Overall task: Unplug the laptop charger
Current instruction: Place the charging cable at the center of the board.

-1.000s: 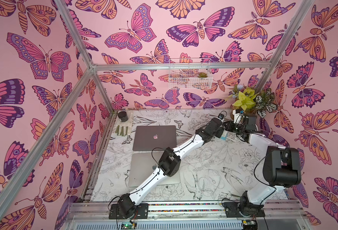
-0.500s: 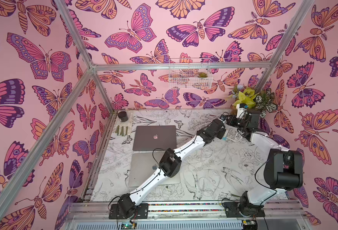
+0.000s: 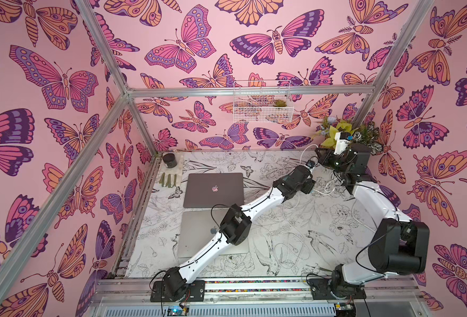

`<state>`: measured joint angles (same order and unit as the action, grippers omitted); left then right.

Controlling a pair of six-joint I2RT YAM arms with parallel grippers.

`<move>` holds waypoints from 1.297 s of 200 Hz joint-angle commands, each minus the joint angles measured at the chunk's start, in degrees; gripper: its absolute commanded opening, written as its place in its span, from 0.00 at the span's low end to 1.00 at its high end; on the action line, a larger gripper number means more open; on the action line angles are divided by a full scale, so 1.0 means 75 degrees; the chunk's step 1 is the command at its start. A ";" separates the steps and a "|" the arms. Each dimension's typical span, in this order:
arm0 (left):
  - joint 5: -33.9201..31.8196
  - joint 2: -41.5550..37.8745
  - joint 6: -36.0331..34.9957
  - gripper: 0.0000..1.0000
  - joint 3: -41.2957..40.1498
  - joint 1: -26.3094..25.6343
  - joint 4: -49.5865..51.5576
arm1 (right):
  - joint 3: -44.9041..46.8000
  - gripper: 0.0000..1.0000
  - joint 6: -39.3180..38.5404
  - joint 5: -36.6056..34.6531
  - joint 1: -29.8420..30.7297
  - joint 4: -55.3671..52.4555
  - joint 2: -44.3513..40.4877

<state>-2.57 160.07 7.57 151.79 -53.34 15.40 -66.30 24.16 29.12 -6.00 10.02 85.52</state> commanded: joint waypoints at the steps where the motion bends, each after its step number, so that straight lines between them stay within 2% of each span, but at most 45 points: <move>1: 0.0006 -0.0339 -0.0454 0.75 -0.1213 -0.0083 0.1216 | -0.0171 0.00 -0.0030 0.0177 0.0026 -0.0386 -0.0509; 38: 0.0252 -0.1859 -0.0632 0.83 -0.2845 -0.0089 0.0339 | -0.0159 0.00 -0.0360 -0.0028 0.0018 -0.1089 -0.1115; 55: 0.0408 -0.2391 -0.0783 0.87 -0.3198 -0.0095 0.0118 | -0.0160 0.00 -0.0583 -0.0302 0.0026 -0.1395 -0.1256; 71: 0.0584 -0.2650 -0.0983 1.00 -0.3220 -0.0083 0.0066 | -0.0203 0.00 -0.0698 -0.0410 0.0017 -0.1582 -0.1227; 139: 0.0846 -0.2858 -0.1196 0.98 -0.2285 0.0144 0.0029 | -0.0536 0.00 -0.0617 -0.0553 -0.0003 -0.1768 -0.0616; 167: 0.1195 -0.3597 -0.1029 0.97 -0.2627 0.0291 -0.0005 | -0.0860 0.00 -0.0463 -0.0134 -0.0012 -0.1803 -0.0531; 187: 0.1328 -0.4719 -0.1059 0.99 -0.4029 0.0338 -0.0734 | -0.0654 0.00 -0.0294 0.0154 -0.0009 -0.1407 -0.0787; 208: 0.1841 -0.6153 -0.0723 1.00 -0.6156 0.0513 -0.2003 | -0.0800 0.00 -0.0251 0.0751 -0.0007 -0.1294 -0.0914; 221: 0.2317 -0.7118 -0.0288 1.00 -0.7735 0.0710 -0.3264 | -0.0715 0.00 -0.0046 0.1340 0.0004 -0.0786 -0.1099; 239: 0.2485 -0.8341 0.0327 0.95 -0.9403 0.1031 -0.4464 | -0.0727 0.00 0.0054 0.1515 0.0064 -0.0662 -0.1401; 259: 0.2090 -0.9362 0.0529 0.94 -1.0610 0.1408 -0.4693 | -0.0728 0.00 0.0138 0.2042 0.0195 -0.0519 -0.1897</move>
<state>13.21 95.94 6.90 80.86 -45.98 -10.28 -70.15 23.46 37.60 -5.80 1.48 76.31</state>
